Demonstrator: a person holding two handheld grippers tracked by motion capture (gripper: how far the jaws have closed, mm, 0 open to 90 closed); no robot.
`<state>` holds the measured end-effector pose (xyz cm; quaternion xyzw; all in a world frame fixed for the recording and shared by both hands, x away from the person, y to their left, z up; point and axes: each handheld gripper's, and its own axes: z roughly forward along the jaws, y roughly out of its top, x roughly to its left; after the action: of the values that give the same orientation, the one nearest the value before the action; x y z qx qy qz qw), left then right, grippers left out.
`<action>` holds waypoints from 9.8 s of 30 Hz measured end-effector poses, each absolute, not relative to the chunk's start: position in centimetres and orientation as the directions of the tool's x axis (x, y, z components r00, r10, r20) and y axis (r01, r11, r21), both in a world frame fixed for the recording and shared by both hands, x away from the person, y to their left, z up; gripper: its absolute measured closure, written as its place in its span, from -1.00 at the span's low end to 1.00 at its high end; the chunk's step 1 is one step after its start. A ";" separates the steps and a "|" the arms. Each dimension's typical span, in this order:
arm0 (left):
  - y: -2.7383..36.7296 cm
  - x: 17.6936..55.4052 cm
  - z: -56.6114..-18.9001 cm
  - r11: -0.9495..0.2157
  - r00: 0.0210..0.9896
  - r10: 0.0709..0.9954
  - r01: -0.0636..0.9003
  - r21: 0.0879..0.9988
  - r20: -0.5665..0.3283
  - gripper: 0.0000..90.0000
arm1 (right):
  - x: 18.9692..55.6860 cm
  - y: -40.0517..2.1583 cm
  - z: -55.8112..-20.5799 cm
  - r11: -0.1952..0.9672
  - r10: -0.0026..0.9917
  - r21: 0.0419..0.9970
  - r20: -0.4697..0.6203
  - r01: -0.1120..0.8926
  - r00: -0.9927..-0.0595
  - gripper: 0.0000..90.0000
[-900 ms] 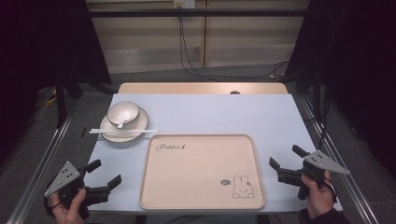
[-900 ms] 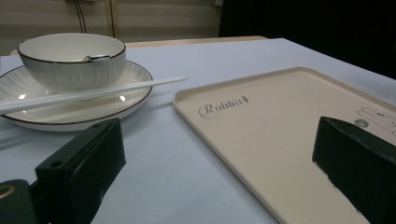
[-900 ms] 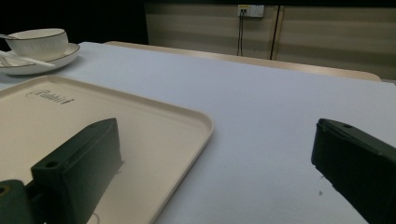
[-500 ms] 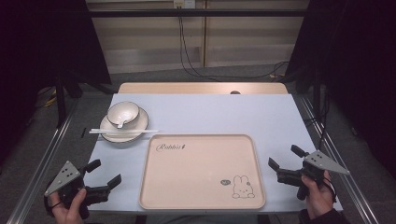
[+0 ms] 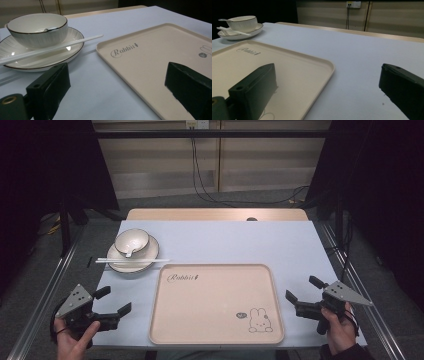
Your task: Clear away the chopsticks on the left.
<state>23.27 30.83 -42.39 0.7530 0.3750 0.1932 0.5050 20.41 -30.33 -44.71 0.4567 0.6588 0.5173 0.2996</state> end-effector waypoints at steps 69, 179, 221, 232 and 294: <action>35.0 42.1 -44.4 -0.683 0.892 0.435 0.240 0.690 0.120 0.24 | 20.3 -30.2 -44.8 0.059 0.899 0.949 0.084 0.309 -0.430 -0.97; 21.5 29.9 -42.1 -0.126 0.428 0.833 0.764 0.633 -0.351 0.89 | 20.3 -30.0 -44.9 0.052 0.895 0.944 0.101 0.327 -0.435 -0.97; 18.0 28.2 -45.9 -0.119 0.301 0.909 0.852 0.510 -0.290 0.89 | 20.3 -29.9 -44.9 0.046 0.890 0.941 0.114 0.336 -0.441 -0.98; 18.1 28.4 -45.9 -0.145 0.331 0.898 0.846 0.514 -0.290 0.75 | 20.4 -29.9 -45.0 0.049 0.890 0.941 0.112 0.336 -0.443 -0.98; 29.9 35.2 -41.0 -0.453 0.818 0.574 0.333 0.827 -0.016 -0.84 | 20.3 -30.1 -44.8 0.037 0.892 0.948 0.112 0.317 -0.438 -0.98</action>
<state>35.18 29.85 -40.98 0.8416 0.2697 0.1344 0.4483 20.32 -30.05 -44.83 0.4538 0.6659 0.5250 0.2739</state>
